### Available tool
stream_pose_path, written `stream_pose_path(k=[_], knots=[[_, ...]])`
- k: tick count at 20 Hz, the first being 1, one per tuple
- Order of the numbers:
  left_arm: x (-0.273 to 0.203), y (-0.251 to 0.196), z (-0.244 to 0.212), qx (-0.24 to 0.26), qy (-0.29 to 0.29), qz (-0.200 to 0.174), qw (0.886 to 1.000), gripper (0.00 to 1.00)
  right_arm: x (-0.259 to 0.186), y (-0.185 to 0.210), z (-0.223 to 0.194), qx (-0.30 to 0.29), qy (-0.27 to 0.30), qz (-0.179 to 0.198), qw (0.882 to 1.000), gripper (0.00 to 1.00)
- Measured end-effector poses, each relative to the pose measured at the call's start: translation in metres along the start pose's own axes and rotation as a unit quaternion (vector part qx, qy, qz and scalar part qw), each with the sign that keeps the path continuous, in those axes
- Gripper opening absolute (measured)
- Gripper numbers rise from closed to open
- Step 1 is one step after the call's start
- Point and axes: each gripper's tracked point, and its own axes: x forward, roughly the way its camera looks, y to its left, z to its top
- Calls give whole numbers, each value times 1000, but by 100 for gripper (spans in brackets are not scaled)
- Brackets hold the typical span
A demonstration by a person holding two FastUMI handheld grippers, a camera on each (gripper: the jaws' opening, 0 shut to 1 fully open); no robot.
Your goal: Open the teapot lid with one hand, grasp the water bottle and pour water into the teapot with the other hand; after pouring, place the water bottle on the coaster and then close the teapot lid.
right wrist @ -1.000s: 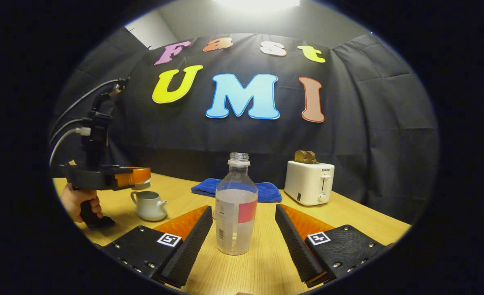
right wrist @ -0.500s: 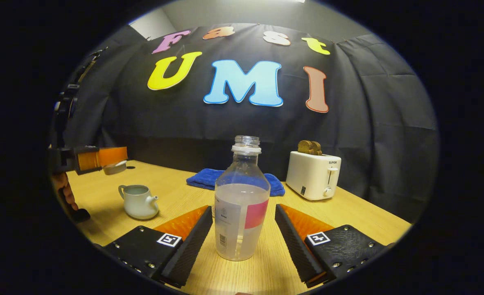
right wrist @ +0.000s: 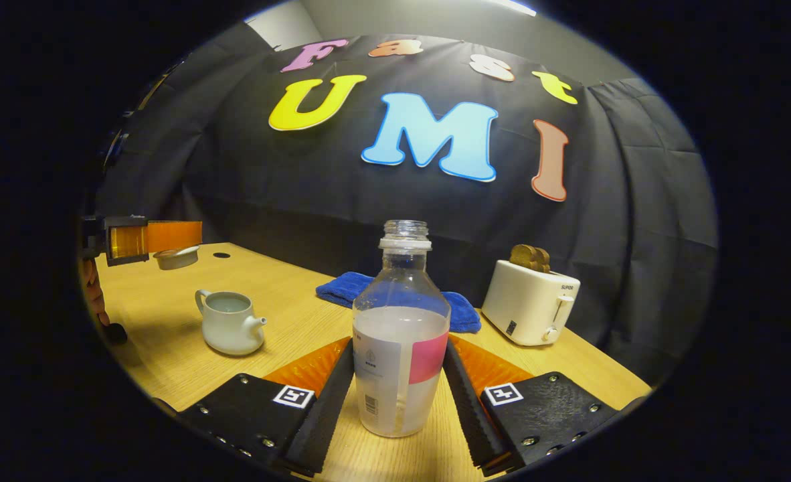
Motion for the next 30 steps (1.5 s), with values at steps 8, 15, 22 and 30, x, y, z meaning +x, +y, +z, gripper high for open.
stream_pose_path(k=[8, 15, 22, 30], knots=[[-19, 25, 9, -27, -19, 7, 999, 13, 16, 18, 15, -121, -27, 18, 992, 77], [-39, 30, 27, -44, -50, 0, 998, 14, 35, 40, 15, -279, -50, 42, 958, 77], [-43, 34, 29, -50, -54, -2, 997, 14, 56, 57, 4, -378, -43, 59, 923, 77], [-47, 42, 30, -61, -55, 0, 997, 14, 67, 74, -1, -458, -34, 69, 886, 77]])
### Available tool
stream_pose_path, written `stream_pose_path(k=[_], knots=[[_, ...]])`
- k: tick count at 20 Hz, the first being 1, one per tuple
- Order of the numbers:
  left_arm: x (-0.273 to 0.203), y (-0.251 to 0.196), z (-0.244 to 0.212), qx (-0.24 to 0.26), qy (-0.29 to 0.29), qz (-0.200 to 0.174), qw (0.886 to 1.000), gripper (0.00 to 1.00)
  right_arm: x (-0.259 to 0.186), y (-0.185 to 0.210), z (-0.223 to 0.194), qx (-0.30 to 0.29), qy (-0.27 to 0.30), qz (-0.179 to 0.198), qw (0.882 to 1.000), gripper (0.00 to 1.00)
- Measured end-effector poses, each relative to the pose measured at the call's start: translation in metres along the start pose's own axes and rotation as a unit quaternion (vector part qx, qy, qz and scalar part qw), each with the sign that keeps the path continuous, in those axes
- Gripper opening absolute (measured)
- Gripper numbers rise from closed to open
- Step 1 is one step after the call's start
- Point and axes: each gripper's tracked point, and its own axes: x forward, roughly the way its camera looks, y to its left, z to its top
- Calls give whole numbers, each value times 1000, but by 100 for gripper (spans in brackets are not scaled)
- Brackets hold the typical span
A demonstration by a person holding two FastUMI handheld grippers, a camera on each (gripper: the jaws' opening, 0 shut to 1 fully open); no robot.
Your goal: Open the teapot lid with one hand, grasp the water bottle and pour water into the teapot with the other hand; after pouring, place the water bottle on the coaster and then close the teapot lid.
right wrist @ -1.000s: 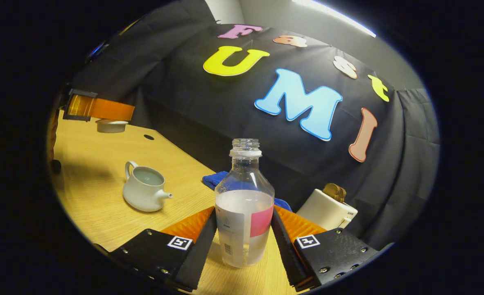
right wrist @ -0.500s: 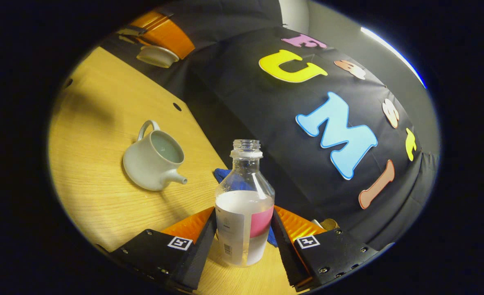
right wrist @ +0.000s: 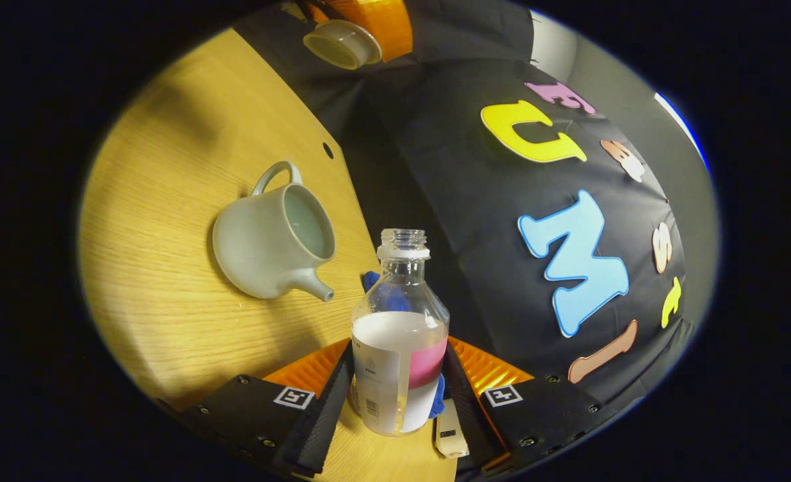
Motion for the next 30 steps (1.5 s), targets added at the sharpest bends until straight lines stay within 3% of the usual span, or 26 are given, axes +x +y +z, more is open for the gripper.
stream_pose_path(k=[8, 15, 27, 28, 30], knots=[[-1, 2, -1, -4, 1, 2, 1000, 14, -3, 3, 12, -62, -11, -8, 998, 77], [0, 3, 0, -5, 1, -1, 1000, 14, 5, -7, 13, -152, -7, -5, 988, 77], [-2, 6, -1, -17, 6, -1, 1000, 14, 12, -28, 26, -317, -11, -18, 948, 77], [-1, 5, -2, -17, 7, -2, 1000, 14, 12, -28, 27, -332, -11, -20, 943, 73], [-1, 6, -2, -18, 8, -2, 1000, 14, 13, -28, 28, -350, -14, -18, 936, 77]])
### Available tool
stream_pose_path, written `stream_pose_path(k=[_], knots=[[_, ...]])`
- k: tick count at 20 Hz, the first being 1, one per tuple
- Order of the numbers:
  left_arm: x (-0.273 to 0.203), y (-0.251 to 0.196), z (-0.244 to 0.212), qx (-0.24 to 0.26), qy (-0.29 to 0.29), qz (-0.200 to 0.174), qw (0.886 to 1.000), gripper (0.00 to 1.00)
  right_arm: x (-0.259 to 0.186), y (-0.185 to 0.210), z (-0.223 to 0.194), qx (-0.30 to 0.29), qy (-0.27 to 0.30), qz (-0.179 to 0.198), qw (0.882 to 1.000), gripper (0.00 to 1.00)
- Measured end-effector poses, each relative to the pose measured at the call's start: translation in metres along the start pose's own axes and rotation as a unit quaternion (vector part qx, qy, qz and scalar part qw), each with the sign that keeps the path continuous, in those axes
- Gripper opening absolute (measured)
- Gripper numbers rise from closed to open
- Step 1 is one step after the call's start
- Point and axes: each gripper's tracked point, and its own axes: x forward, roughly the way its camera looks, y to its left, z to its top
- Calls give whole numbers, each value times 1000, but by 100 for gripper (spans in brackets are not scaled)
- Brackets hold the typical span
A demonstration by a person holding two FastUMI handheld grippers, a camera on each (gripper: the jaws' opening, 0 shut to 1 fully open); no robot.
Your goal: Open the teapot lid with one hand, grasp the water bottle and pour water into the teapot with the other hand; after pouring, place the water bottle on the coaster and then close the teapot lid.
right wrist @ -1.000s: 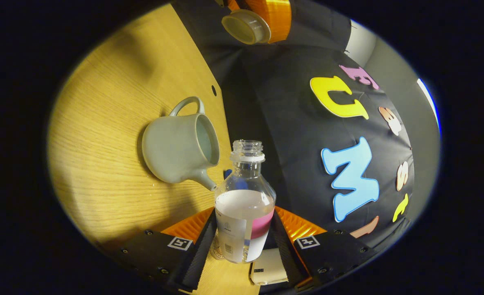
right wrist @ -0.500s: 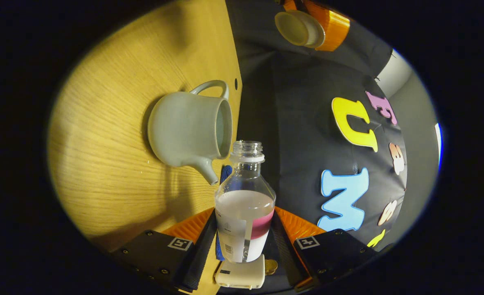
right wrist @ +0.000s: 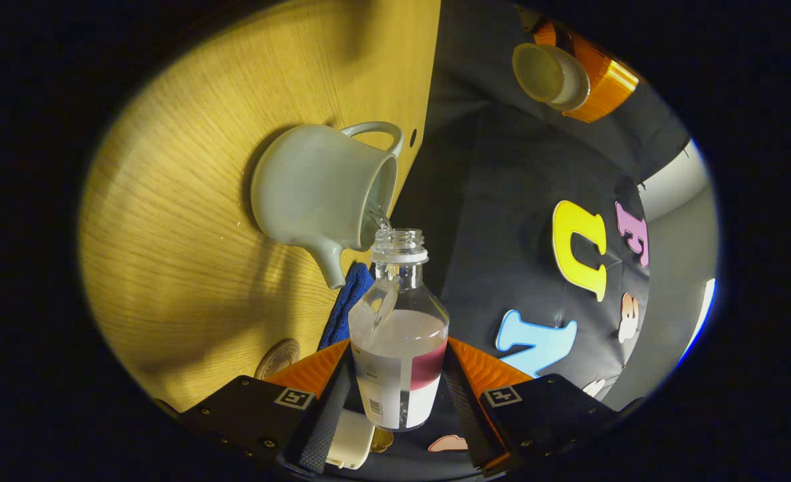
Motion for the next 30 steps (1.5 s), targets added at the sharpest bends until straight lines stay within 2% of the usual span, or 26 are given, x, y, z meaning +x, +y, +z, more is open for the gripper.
stream_pose_path(k=[14, 22, 30], knots=[[1, -1, -4, 0, 8, -3, 1000, 14, 2, -18, 1, -77, -13, -24, 997, 76], [1, -1, -5, -1, 10, -4, 1000, 14, 4, -35, 8, -163, -30, -55, 985, 76], [2, -1, -5, -1, 12, -3, 1000, 14, 5, -43, 11, -193, -37, -70, 978, 76]])
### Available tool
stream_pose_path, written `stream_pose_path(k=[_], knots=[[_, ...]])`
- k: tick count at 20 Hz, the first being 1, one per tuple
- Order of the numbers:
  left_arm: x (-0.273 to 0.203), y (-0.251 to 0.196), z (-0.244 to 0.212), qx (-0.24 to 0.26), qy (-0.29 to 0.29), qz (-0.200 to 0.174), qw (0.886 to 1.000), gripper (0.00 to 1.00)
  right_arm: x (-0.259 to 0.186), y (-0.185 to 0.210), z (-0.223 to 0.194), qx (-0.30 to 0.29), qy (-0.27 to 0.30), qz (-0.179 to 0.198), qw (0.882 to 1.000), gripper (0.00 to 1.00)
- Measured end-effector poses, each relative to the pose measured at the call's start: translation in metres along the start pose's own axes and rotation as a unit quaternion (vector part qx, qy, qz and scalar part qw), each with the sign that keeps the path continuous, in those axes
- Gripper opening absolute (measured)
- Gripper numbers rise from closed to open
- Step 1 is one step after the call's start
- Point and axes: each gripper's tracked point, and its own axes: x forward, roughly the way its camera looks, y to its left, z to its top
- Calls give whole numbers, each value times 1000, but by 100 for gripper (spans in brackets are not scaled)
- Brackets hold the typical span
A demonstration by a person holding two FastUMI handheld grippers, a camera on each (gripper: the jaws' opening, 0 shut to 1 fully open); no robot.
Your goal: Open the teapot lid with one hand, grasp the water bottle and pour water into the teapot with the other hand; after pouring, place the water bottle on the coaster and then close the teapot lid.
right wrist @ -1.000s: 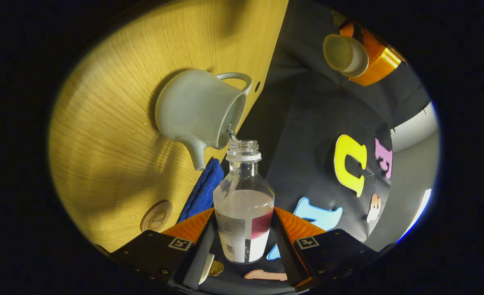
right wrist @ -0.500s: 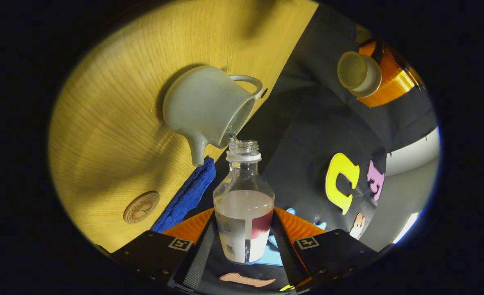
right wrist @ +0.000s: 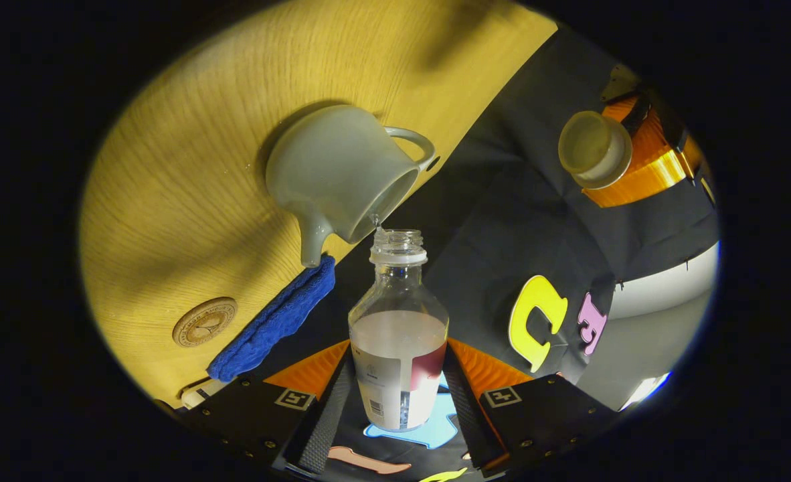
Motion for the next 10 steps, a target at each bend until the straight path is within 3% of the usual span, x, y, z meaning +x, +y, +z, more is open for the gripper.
stream_pose_path(k=[7, 10], knots=[[0, 1, 1, 1, 0, 1, 1000, 14, 0, -7, -2, -11, -2, -10, 1000, 73], [-1, 0, -1, 0, 0, -2, 1000, 14, -2, -1, -1, 16, -1, 4, 1000, 76]])
